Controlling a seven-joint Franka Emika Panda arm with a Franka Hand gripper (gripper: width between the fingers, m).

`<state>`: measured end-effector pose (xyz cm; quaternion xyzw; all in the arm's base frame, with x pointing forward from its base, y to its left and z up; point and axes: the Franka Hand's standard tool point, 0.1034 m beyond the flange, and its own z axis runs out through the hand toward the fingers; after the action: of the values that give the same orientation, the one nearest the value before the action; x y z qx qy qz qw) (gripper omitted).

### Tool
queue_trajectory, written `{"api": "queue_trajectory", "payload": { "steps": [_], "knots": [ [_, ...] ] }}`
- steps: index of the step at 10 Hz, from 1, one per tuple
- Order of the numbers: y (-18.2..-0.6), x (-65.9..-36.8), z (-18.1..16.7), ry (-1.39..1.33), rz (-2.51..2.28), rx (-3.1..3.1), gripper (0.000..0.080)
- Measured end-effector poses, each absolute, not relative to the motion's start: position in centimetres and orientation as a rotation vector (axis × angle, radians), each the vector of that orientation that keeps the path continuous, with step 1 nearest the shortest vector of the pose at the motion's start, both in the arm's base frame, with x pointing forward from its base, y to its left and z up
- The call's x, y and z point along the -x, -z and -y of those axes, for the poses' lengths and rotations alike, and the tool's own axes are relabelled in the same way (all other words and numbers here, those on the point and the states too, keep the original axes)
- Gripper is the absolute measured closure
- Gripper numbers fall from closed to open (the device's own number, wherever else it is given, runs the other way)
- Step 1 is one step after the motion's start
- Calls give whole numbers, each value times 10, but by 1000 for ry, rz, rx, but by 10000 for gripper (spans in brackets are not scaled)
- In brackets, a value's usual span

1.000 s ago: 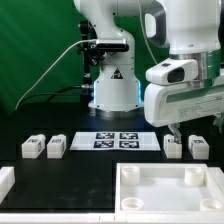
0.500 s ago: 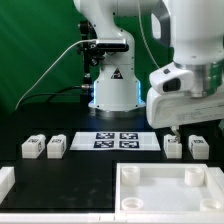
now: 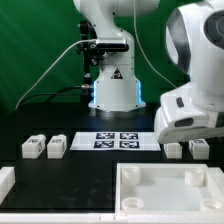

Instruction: Assemble one leg

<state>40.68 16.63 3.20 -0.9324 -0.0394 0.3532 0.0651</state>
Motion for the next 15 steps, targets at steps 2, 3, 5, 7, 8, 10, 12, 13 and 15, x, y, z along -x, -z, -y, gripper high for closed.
{"api": "queue_trajectory", "payload": {
  "steps": [2,3,5,7,8,10,12,13,15],
  "knots": [
    [-27,-412,-169,-1194,124,2751,151],
    [-28,-410,-169,-1197,125,2753,151],
    [-24,-398,-178,-1271,16,2765,151],
    [-22,-390,-181,-1287,21,2767,151],
    [-19,-387,-180,-1290,22,2767,151],
    [-17,-385,-180,-1292,21,2766,151],
    [-17,-385,-180,-1292,21,2766,253],
    [-17,-385,-180,-1292,21,2766,253],
    [-17,-385,-180,-1293,21,2766,512]
  ]
}}
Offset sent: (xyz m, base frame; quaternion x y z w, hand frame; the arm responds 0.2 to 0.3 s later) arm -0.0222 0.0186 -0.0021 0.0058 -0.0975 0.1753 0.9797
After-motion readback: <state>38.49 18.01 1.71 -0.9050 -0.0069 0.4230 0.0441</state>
